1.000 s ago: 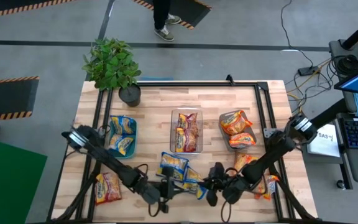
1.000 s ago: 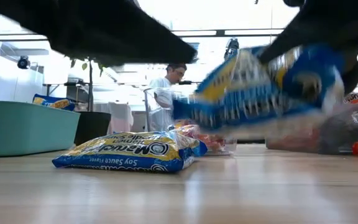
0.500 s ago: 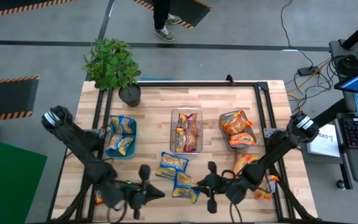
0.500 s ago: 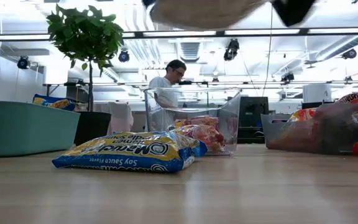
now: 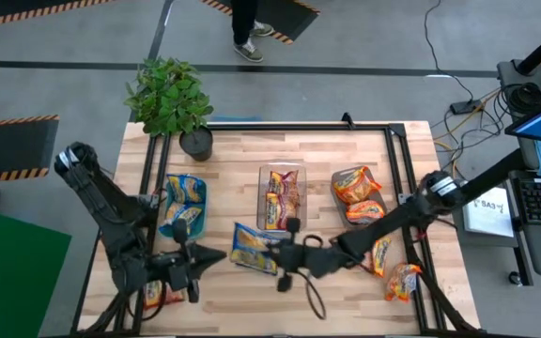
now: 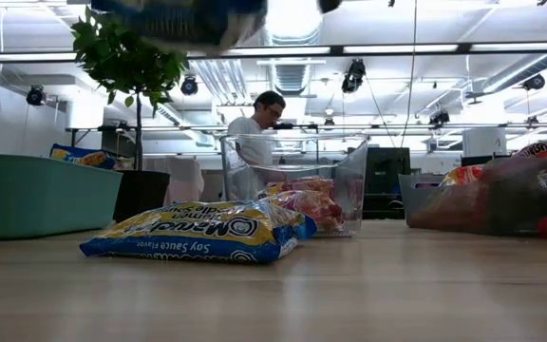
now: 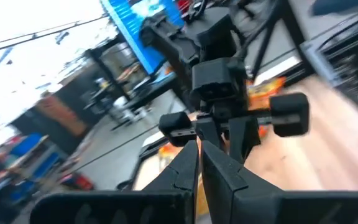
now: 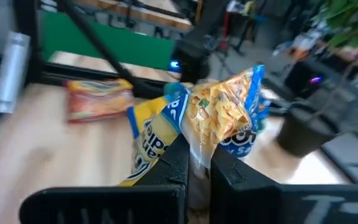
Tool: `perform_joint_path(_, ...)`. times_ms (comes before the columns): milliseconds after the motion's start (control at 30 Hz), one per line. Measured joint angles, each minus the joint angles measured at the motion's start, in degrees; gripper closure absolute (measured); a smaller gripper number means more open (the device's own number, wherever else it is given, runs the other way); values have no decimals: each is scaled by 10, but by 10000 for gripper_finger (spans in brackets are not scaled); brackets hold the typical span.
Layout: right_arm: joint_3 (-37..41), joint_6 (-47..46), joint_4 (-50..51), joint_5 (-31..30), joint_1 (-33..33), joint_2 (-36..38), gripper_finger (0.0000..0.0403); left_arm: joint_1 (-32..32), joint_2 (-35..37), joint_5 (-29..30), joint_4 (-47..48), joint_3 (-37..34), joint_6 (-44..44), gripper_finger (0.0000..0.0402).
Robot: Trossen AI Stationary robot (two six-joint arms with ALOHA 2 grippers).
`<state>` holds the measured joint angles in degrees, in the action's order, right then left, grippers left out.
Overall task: Sort Maruchan noodles
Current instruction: Put the blue noodle pack into the green bin
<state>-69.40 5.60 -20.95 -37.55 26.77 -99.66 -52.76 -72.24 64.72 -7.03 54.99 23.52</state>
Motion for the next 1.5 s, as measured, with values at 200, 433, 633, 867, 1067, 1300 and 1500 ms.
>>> perform_joint_path(200,-60,96,-56,9,-66,-66,390,-19,32,112,1,-35,2,400)
perform_joint_path(433,-188,172,-55,37,-136,-175,390,-36,89,187,0,-59,0,400)
perform_joint_path(633,-325,230,-54,52,-175,-277,390,-36,146,251,18,-88,-1,400)
perform_joint_path(867,-496,299,-38,66,-195,-385,390,-32,224,253,40,-117,-1,400)
perform_joint_path(1067,-608,330,-21,67,-202,-465,390,-29,280,253,42,-153,0,400)
perform_joint_path(1300,-653,332,-19,92,-214,-528,390,-29,307,253,42,-172,-2,400)
perform_joint_path(1500,-653,285,14,112,-219,-534,379,-29,306,253,41,-171,-1,400)
